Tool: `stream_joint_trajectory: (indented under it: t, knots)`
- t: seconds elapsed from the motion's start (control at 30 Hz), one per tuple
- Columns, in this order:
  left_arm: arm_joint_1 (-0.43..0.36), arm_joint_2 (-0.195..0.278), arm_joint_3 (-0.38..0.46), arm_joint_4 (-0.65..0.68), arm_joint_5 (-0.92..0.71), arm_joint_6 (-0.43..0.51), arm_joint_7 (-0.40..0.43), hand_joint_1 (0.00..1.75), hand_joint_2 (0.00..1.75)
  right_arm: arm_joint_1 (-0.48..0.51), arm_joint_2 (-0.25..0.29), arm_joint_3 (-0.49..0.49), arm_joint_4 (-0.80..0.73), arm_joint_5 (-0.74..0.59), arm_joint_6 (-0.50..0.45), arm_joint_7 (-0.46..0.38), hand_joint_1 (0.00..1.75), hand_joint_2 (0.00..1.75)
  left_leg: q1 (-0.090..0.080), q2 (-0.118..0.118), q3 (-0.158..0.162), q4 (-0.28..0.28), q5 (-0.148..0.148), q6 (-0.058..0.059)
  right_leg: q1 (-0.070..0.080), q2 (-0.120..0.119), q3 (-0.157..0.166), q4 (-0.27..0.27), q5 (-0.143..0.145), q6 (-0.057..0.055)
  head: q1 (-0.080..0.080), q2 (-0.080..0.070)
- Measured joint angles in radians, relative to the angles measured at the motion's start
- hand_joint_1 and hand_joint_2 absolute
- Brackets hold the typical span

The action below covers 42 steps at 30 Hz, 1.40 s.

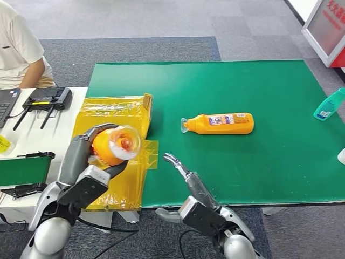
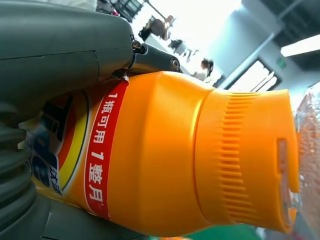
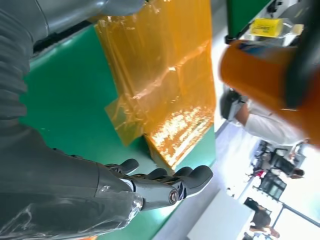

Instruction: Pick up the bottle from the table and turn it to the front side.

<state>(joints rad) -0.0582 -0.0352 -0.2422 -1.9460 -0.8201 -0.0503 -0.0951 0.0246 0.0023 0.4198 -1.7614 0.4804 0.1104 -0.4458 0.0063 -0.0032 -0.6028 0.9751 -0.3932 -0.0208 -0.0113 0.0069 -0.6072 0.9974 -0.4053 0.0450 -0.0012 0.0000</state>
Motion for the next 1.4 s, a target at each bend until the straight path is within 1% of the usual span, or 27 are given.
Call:
stream_joint_trajectory:
  t: [0.1,0.2,0.37,0.47,0.57,0.77,0.87,1.0,1.2,1.4]
  knots:
    - [-0.063,0.026,-0.003,0.094,-0.085,-0.012,0.037,1.75,1.75,-0.027,0.000,0.001,0.001,-0.017,0.010,-0.014,0.00,1.75,0.000,0.000,0.000,0.000,0.001,0.000,0.000,0.000,0.000,0.000,0.001,0.000,0.000,0.000]
    - [-0.132,0.038,-0.007,0.196,-0.150,-0.013,0.059,1.75,1.75,-0.051,0.000,0.006,0.003,-0.029,0.019,-0.028,0.00,1.75,0.000,0.000,0.000,0.000,0.002,-0.001,0.000,0.000,0.000,0.000,0.001,0.000,0.000,0.000]
    - [-0.234,0.044,-0.008,0.370,-0.192,-0.010,0.083,1.75,1.75,-0.088,0.000,0.022,0.013,-0.050,0.029,-0.046,0.00,1.75,0.000,0.000,0.000,0.000,0.003,-0.002,0.000,0.000,-0.001,0.000,0.002,0.000,0.000,0.000]
    - [-0.285,0.042,-0.003,0.480,-0.250,-0.011,0.105,1.75,1.75,-0.098,0.000,0.033,0.015,-0.059,0.033,-0.055,0.00,1.75,0.000,0.000,-0.001,0.000,0.003,-0.001,0.000,0.000,-0.001,0.000,0.002,0.000,0.000,0.000]
    - [-0.326,0.035,0.000,0.587,-0.299,-0.011,0.104,1.75,1.75,-0.099,0.000,0.046,0.015,-0.066,0.036,-0.064,0.00,1.75,0.000,0.000,-0.001,0.000,0.003,-0.001,0.000,0.000,-0.001,0.000,0.002,0.000,0.000,0.000]
    - [-0.367,0.007,-0.001,0.746,-0.347,0.006,0.062,1.75,1.75,-0.098,-0.003,0.056,0.017,-0.096,0.033,-0.090,0.00,1.75,0.000,0.000,-0.002,0.000,0.003,-0.001,0.000,0.000,-0.002,0.000,0.002,0.000,0.000,0.000]
    - [-0.381,-0.007,-0.004,0.805,-0.368,0.023,0.057,1.75,1.75,-0.097,-0.006,0.056,0.021,-0.107,0.033,-0.098,0.00,1.75,0.000,0.000,-0.002,0.000,0.003,-0.001,0.000,0.000,-0.002,0.000,0.002,0.000,0.000,0.000]
    - [-0.395,-0.023,-0.008,0.855,-0.394,0.033,0.055,1.75,1.75,-0.094,-0.010,0.056,0.025,-0.112,0.035,-0.102,0.00,1.75,0.000,0.000,-0.002,0.000,0.003,-0.001,0.000,0.000,-0.002,0.000,0.002,0.000,0.000,0.000]
    - [-0.417,-0.044,-0.032,0.933,-0.513,0.077,0.077,1.75,1.75,-0.073,-0.011,0.052,0.024,-0.115,0.036,-0.109,0.00,1.75,0.000,0.000,-0.002,0.000,0.003,-0.001,0.000,0.000,-0.002,0.000,0.002,0.000,0.000,0.000]
    - [-0.432,-0.068,-0.037,0.996,-0.555,0.095,0.083,1.75,1.75,-0.042,-0.018,0.030,0.021,-0.115,0.033,-0.112,0.00,1.75,0.000,0.000,-0.002,0.000,0.003,-0.001,0.000,0.000,-0.003,0.000,0.002,0.000,0.000,0.000]
